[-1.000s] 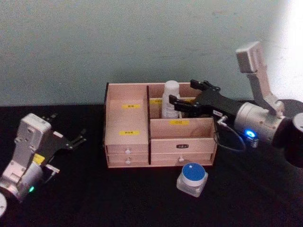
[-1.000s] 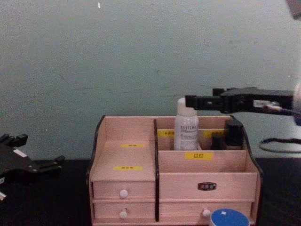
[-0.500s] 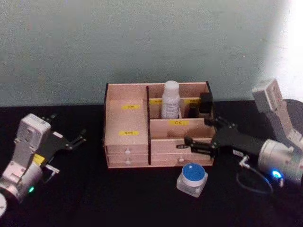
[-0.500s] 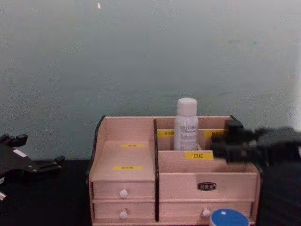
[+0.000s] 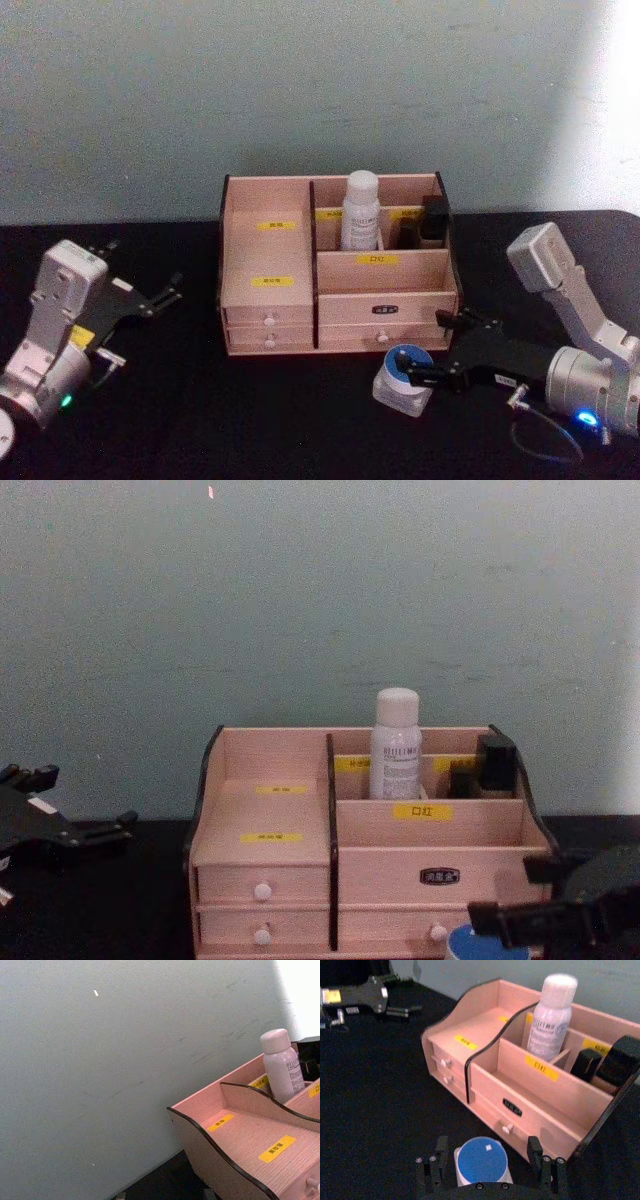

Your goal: Pick up the facial cleanser and watermelon frost from the table and place them into the tiered storage box.

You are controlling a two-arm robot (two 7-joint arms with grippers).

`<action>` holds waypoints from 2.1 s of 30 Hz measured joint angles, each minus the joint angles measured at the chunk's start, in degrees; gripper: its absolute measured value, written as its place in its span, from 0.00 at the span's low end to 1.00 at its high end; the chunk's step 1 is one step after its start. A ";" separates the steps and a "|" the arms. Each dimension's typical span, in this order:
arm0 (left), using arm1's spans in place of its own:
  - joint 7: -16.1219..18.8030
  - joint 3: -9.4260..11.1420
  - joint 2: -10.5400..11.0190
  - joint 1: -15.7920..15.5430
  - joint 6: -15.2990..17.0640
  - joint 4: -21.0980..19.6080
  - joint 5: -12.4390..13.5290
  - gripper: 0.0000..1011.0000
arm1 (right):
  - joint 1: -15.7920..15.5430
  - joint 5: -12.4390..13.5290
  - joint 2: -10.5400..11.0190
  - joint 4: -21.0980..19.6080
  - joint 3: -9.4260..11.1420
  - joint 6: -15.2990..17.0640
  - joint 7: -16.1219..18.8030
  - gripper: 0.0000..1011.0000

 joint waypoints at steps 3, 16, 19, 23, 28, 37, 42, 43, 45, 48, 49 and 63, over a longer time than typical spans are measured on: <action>0.00 0.00 0.00 0.00 0.00 0.00 0.00 0.99 | 0.34 -0.63 0.07 0.00 -0.64 1.54 -0.07 0.99; 0.00 0.00 0.00 0.00 0.00 0.00 0.00 0.99 | 2.31 -1.98 -0.74 2.00 -2.38 4.82 0.54 0.99; 0.00 0.00 0.00 0.00 0.00 0.00 0.00 0.99 | 2.69 -2.11 -1.06 2.56 -2.62 4.84 0.91 0.99; 0.00 0.00 0.00 0.00 0.00 0.00 0.00 0.99 | 3.30 -2.26 -1.49 3.39 -3.08 4.70 1.51 0.99; 0.00 0.00 0.00 0.00 0.00 0.00 0.00 0.99 | 3.91 -2.48 -1.87 4.21 -3.56 4.50 1.99 0.99; 0.00 0.00 0.00 0.00 0.00 0.00 0.00 0.99 | 4.64 -3.30 -2.47 5.63 -4.24 4.13 2.17 0.99; 0.00 0.00 0.00 0.00 0.00 0.00 0.00 0.99 | 4.72 -3.70 -2.67 5.90 -4.38 4.07 2.15 0.99; 0.00 0.00 0.00 0.00 0.00 0.00 0.00 0.99 | 4.73 -3.76 -2.70 5.93 -4.40 4.07 2.15 0.99; 0.00 0.00 0.00 0.00 0.00 0.00 0.00 0.99 | 4.73 -3.88 -2.74 6.02 -4.42 4.07 2.14 0.99; 0.00 0.00 0.00 0.00 0.00 0.00 0.00 0.99 | 4.72 -4.05 -2.91 6.27 -4.44 4.07 2.14 0.99; 0.00 0.00 0.00 0.00 0.00 0.00 0.00 0.99 | 4.72 -4.07 -2.94 6.33 -4.44 4.07 2.14 0.99; 0.00 0.00 0.00 0.00 0.00 0.00 0.00 0.99 | 4.66 -4.62 -3.14 6.77 -4.47 4.05 2.45 0.99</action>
